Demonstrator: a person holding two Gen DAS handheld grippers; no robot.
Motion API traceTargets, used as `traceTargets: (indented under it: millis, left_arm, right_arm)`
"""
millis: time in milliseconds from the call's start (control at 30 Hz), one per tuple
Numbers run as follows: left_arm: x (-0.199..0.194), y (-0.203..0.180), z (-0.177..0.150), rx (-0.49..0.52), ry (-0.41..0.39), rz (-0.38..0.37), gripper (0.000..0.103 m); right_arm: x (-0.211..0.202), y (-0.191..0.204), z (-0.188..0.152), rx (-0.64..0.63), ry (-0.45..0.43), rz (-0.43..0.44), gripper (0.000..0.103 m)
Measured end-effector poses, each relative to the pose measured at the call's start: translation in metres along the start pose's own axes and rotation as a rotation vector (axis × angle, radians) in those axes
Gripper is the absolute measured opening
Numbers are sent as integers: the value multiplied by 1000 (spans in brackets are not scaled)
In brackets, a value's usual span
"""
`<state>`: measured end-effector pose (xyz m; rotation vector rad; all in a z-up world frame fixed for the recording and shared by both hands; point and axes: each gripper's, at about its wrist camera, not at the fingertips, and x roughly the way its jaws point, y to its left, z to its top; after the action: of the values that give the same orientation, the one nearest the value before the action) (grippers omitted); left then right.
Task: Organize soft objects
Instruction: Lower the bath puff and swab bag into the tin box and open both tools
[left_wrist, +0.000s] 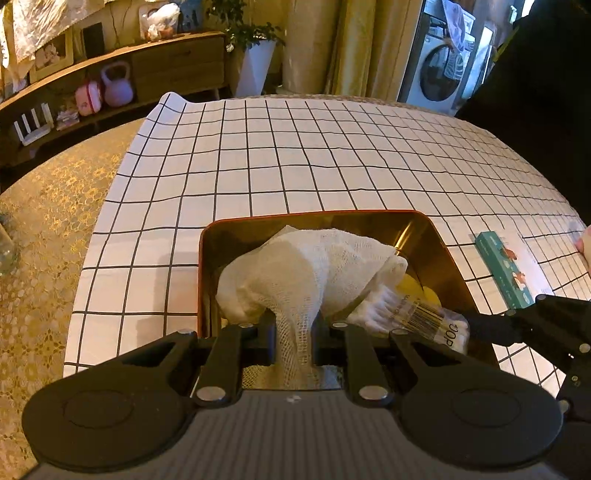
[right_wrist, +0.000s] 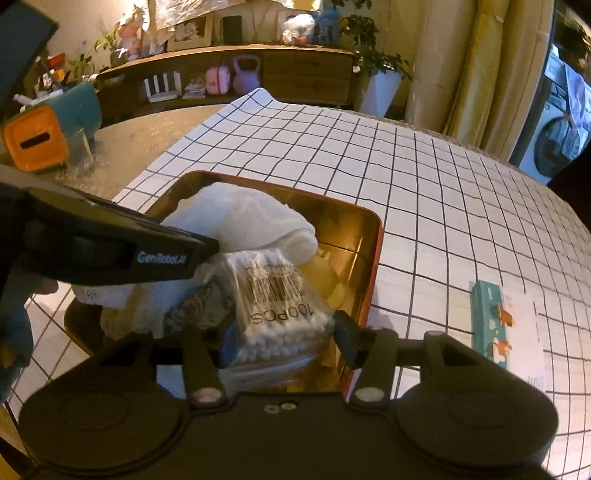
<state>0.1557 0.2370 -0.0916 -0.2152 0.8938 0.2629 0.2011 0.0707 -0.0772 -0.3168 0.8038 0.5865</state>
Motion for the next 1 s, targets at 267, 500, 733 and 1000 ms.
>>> traceTargets:
  millis: [267,500,733,1000]
  left_arm:
    - [-8,-1,-2,14,0,-1,28]
    - [-25,-4,-6,36,-44,2,67]
    - [-52,-11,-11,70,-92,-2,72]
    - [-94,-26,-17,102,-178,-22,72]
  right_arm:
    - [-14,1,-2,-24,-23,21,67]
    - [-35,-5,-5,-5,-53,44,75]
    - [-61,-16,-8,32,-97,76,81]
    - [-103,-28,-16,46,-166,116,87]
